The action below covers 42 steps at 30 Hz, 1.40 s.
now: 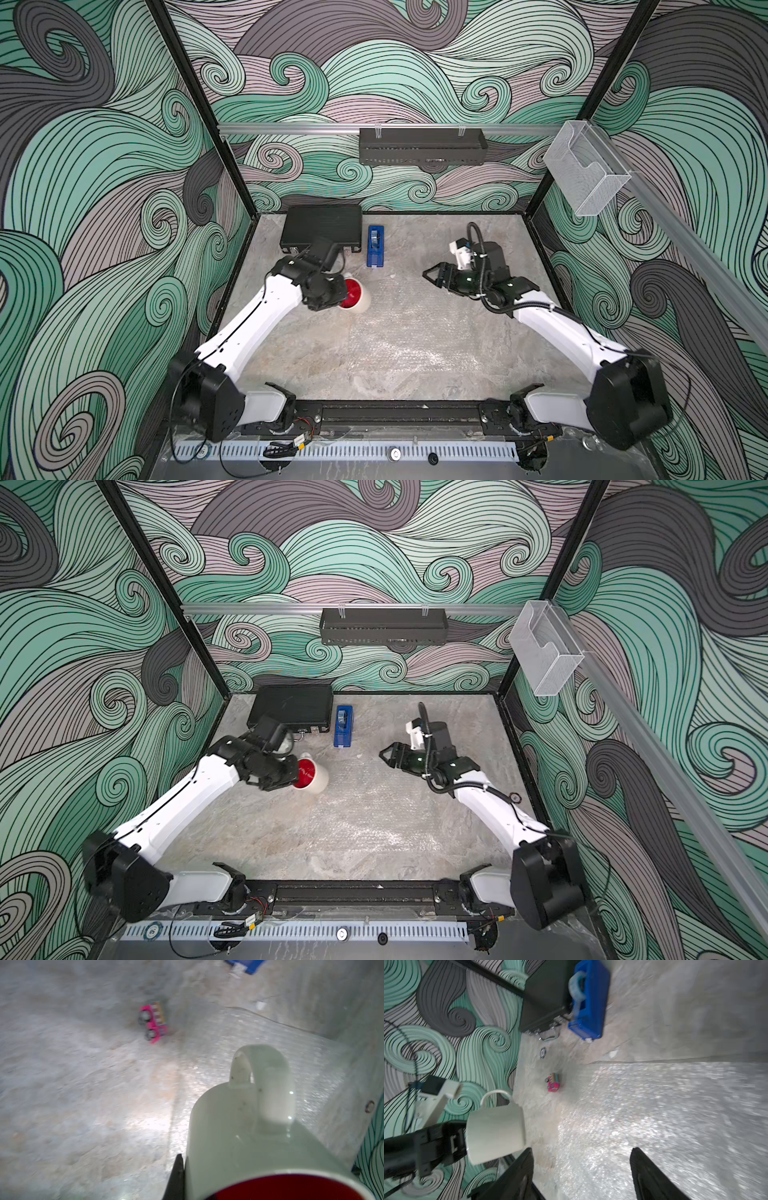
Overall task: Wrap mugs in bubble wrap
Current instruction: Pick up the mug from the center of the board, then place the mug on the bubble wrap.
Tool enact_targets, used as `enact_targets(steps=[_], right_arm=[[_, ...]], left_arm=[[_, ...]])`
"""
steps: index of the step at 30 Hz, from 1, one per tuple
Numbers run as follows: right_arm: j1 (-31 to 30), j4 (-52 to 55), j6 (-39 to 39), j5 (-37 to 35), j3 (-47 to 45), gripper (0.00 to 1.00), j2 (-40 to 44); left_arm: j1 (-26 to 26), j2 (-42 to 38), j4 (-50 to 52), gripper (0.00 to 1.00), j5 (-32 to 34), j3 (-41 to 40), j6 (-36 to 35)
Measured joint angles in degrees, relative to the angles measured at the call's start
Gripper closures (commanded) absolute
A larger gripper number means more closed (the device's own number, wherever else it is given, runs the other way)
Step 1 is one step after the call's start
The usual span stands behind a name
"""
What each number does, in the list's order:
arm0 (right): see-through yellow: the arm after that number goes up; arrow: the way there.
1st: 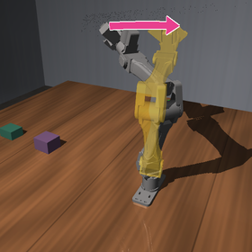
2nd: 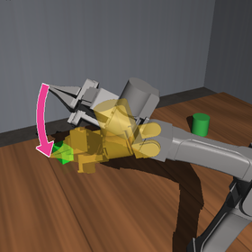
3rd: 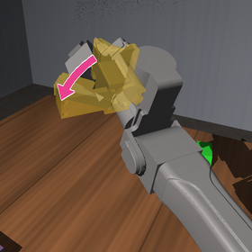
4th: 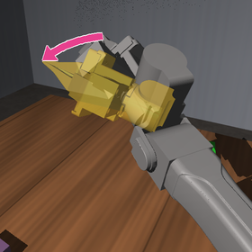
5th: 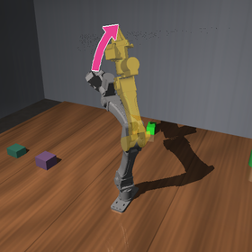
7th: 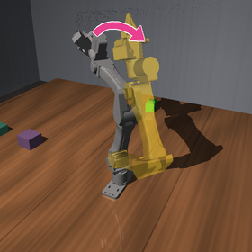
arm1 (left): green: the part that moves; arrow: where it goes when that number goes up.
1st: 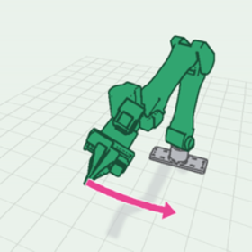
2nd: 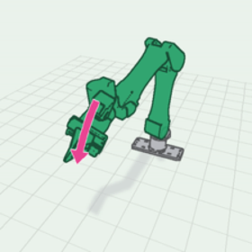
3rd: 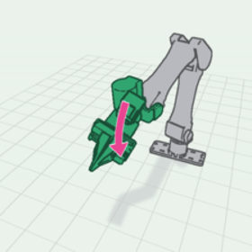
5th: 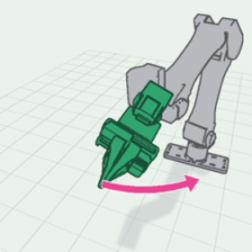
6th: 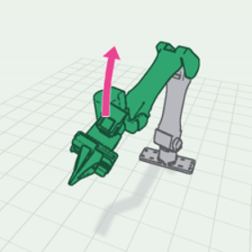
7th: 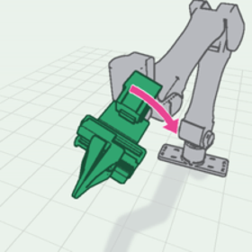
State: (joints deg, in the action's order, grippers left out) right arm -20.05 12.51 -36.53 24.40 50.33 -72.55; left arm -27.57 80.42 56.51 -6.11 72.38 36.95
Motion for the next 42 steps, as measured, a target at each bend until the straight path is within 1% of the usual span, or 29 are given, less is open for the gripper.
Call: enact_targets(steps=[4, 6, 8, 10, 13, 18, 22, 28, 29, 30, 31, 33, 35, 38, 40, 42], right_arm=[[7.1, 6.0, 0.8, -5.9, -3.7, 0.25, 6.6], [9.3, 8.3, 1.2, -7.7, -5.0, 0.24, 9.1], [10.8, 9.9, 1.7, -8.7, -5.5, 0.24, 10.8], [12.0, 11.0, 2.0, -9.0, -5.6, 0.24, 11.6], [12.6, 11.8, 2.3, -9.0, -5.6, 0.24, 11.6], [12.7, 12.2, 2.5, -8.3, -5.7, 0.24, 11.1], [12.7, 12.2, 2.7, -7.2, -5.7, 0.24, 10.1], [12.7, 12.2, 3.1, -5.9, -5.7, 0.24, 8.9], [12.7, 12.2, 3.1, -5.7, -5.7, 0.24, 8.8], [12.7, 12.2, 3.1, -5.5, -5.7, 0.24, 8.8], [12.7, 12.2, 3.2, -5.3, -5.7, 0.24, 8.8], [12.7, 12.2, 3.3, -4.7, -5.7, 0.24, 8.7], [12.7, 12.2, 3.9, -4.1, -5.7, 0.23, 8.3], [12.7, 12.3, 6.2, -3.7, -5.7, 0.22, 6.5], [13.3, 12.0, 8.6, -2.8, -5.9, 0.26, 4.3], [14.5, 11.6, 11.6, -1.6, -5.5, 0.26, 0.1]], left_arm=[[-9.9, 18.5, -0.8, 1.00, 1.7, 13.7, 0.3], [-13.3, 26.4, -0.4, 1.00, 3.6, 19.0, 0.2], [-15.8, 32.5, 0.1, 1.00, 5.2, 22.9, 0.0], [-17.8, 36.9, 1.0, 1.00, 6.3, 25.7, -0.5], [-19.8, 40.1, 3.6, 1.00, 7.6, 28.5, -1.3], [-21.8, 40.3, 6.8, 1.00, 10.1, 28.9, -2.1], [-22.4, 40.3, 8.6, 1.00, 12.4, 28.7, -2.4], [-22.4, 40.1, 8.3, 0.99, 13.1, 27.6, -3.1], [-22.4, 40.1, 8.0, 0.92, 13.0, 27.3, -3.1], [-22.4, 40.0, 7.8, 0.78, 12.9, 27.0, -3.1], [-22.4, 39.9, 7.3, 0.67, 12.9, 26.6, -3.0], [-22.4, 39.5, 6.7, 0.53, 12.6, 25.7, -2.6], [-22.4, 38.8, 6.7, 0.45, 12.3, 25.2, -1.9], [-22.1, 35.4, 6.4, 0.40, 11.9, 24.9, -0.6], [-21.8, 30.9, 6.2, 0.36, 11.8, 24.7, 0.2], [-20.8, 22.9, 3.9, 0.32, 11.9, 21.6, 1.2]])
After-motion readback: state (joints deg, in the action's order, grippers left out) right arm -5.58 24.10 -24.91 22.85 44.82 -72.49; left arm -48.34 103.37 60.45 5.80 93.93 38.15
